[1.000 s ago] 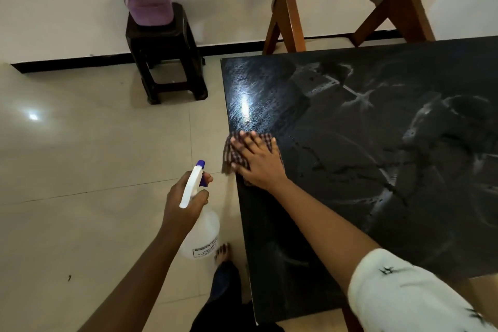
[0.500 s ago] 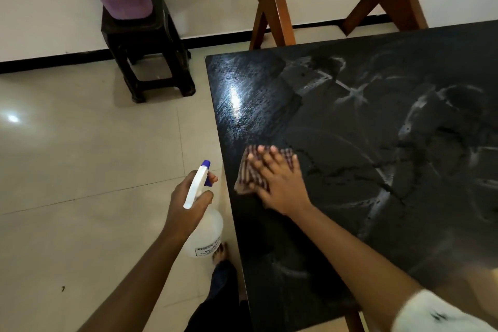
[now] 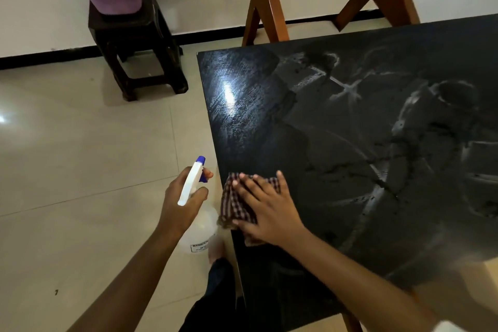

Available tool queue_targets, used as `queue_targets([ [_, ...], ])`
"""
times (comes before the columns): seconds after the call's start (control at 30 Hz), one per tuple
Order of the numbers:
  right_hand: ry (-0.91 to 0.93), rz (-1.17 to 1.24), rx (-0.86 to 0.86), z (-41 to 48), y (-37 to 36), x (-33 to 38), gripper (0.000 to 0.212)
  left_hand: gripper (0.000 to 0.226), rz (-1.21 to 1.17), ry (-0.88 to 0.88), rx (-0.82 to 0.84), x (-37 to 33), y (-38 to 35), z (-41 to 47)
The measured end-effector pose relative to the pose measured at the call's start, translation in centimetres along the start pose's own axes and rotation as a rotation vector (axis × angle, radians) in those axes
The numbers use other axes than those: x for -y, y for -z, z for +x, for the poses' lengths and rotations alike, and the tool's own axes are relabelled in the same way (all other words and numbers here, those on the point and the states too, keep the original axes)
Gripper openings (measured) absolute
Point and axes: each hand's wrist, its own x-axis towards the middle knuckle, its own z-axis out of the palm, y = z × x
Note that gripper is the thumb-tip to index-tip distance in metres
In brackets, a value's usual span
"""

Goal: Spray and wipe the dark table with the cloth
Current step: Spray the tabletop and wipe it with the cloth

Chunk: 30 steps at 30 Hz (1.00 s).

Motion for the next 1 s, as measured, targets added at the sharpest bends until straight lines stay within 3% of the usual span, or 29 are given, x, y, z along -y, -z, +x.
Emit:
queue_targets([
  [0.07, -0.077, 0.028, -0.014, 2.7, 0.1, -3.3, 0.077, 0.032, 0.009, 0.003, 0.001, 0.0, 0.1, 0.3],
  [0.27, -0.621, 0.115, -0.051, 11.0, 2.2, -12.7, 0.076, 0.037, 0.037, 0.012, -0.001, -0.3, -0.1, 1.1],
  [0.5, -0.084, 0.075, 0.020, 3.4, -0.3, -1.9, 0.083, 0.032, -0.018, -0.023, 0.015, -0.4, -0.2, 1.4],
  [0.6, 0.027, 0.011, -0.001, 1.2, -1.2, 0.4, 0.083, 0.031, -0.024, -0.023, 0.022, -0.3, -0.2, 1.5],
  [0.7, -0.096, 0.026, -0.039, 2.8, -1.2, -2.3, 0.074, 0.030, -0.015, -0.019, 0.029, -0.2, -0.1, 1.5],
  [0.87, -0.662, 0.089, -0.048, 6.0, 0.8, -9.0, 0.070, 0.033, -0.003, -0.012, 0.012, -0.3, -0.2, 0.5],
  [0.93, -0.700, 0.104, -0.090, 5.5, 0.9, -8.2, 0.069, 0.033, -0.008, -0.014, 0.008, -0.1, -0.1, -0.1],
  [1.0, -0.614, 0.083, -0.133, 3.7, 0.3, -5.1, 0.070, 0.032, -0.024, -0.008, -0.002, 0.1, 0.0, -0.6],
])
